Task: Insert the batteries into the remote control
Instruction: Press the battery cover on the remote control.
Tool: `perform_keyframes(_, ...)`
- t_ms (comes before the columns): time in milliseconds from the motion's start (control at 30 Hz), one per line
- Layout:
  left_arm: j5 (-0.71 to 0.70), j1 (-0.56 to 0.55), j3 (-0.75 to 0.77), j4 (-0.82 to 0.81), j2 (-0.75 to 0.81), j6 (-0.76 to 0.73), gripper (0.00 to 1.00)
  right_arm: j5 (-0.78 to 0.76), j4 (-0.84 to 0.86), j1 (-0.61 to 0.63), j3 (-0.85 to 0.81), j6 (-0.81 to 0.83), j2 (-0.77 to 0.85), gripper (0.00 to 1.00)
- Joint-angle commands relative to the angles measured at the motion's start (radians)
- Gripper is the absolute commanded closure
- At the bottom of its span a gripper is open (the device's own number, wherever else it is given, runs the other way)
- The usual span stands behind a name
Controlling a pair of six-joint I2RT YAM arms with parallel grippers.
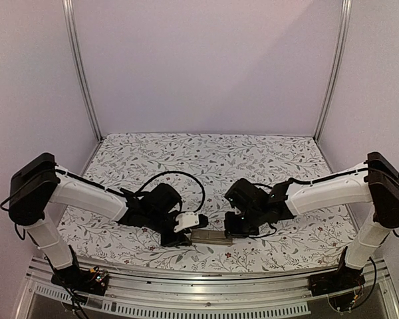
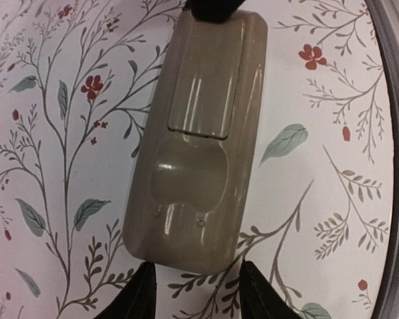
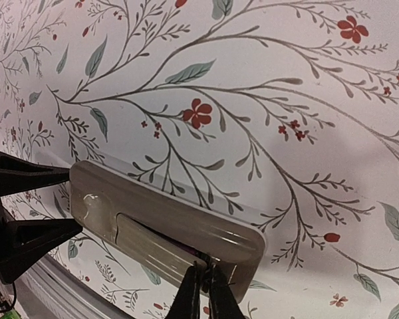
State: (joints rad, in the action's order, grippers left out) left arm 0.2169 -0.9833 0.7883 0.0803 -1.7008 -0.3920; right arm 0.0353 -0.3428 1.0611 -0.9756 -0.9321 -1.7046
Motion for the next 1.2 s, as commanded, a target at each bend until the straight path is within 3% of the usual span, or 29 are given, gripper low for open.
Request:
perform_keyframes(0,0.021,-0.021,0.027,0.013,-0.022,0.01,0.58,0.027,0.007,0.008,-0.028,0.003,-0.056,0.97)
perform_keyframes(367,0.061,-0.036,0.031,0.021,-0.018,0.017,0.61,0.018,-0.05,0.041,-0.047,-0.006,-0.113,0.97)
perform_keyframes(567,0.05,-0.036,0.028,0.022,-0.013,0.018,0.62,0.006,-0.073,0.052,-0.049,-0.015,-0.117,0.87)
perform_keyframes(833,0.038,-0.037,0.026,0.027,-0.003,0.015,0.62,-0.117,-0.17,0.053,-0.138,0.025,-0.078,0.82)
perform_keyframes(1167,0.035,-0.036,0.031,0.039,-0.004,0.017,0.62,-0.145,-0.199,0.053,-0.208,0.08,-0.066,0.74)
